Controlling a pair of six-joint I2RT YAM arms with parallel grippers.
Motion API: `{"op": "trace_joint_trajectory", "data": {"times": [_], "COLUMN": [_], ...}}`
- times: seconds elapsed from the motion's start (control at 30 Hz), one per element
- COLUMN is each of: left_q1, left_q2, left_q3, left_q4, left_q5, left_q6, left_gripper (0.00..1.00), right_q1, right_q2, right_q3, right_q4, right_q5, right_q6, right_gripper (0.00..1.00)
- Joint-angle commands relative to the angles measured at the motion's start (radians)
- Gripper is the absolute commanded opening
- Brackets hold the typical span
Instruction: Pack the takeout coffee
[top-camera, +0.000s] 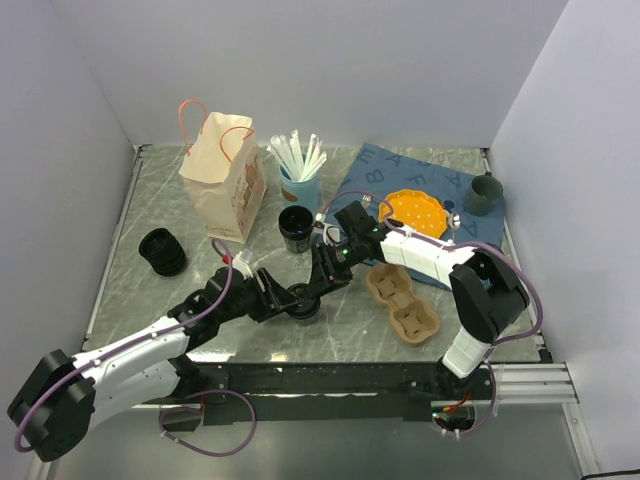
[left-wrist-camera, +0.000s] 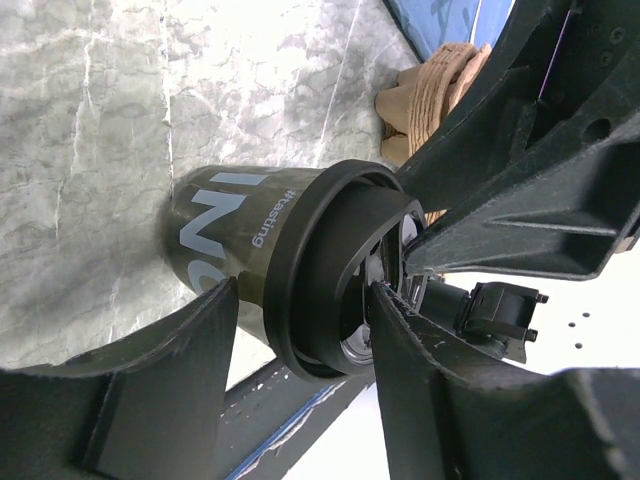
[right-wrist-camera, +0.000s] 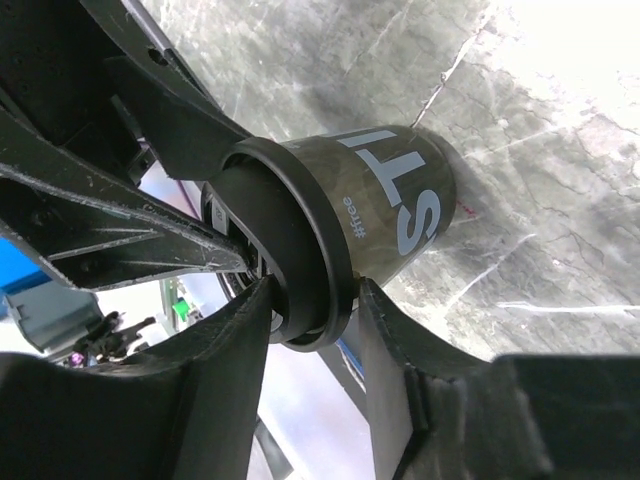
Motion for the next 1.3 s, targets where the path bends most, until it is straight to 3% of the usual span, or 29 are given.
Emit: {"op": "trace_joint_trajectory", "data": {"times": [0.0,0.2,0.53,0.8,1.27], "left_q1": [-0.008,-0.008,-0.008,-0.011,-0.015], "left_q2": [0.022,0.007,0.030,0.039,0.056], "left_q3": [-0.007,-0.007,0.002,0.009,0.025], "left_q4": [-0.100,-0.166,-0.177,-0.178,-0.201], "left_q5": [-0.055,-0.106,-0.130,-0.136,-0.143], "left_q6": [0.030,0.013,0.001,-0.005,0.007], "left_gripper": [0.53,0.51,0.51,0.50,0.50], "right_q1": [0.007,-0.029,-0.044,-0.029,0.045], "right_q2": [0.010,-0.030,-0.131,-0.289,-0.349], "right_q3": [0.031,0.073,0.036,-0.200,-0.355], "right_q4": [-0.013,-0.049,-0.109,0.188,0.354], "right_q5": [0.081,0.092,0.161,0.165,0.247], "right_q6": [0.023,0.103,0.252,0.521,0.626], "right_gripper": [0.51,0.57,0.58,0.54,0.43]}}
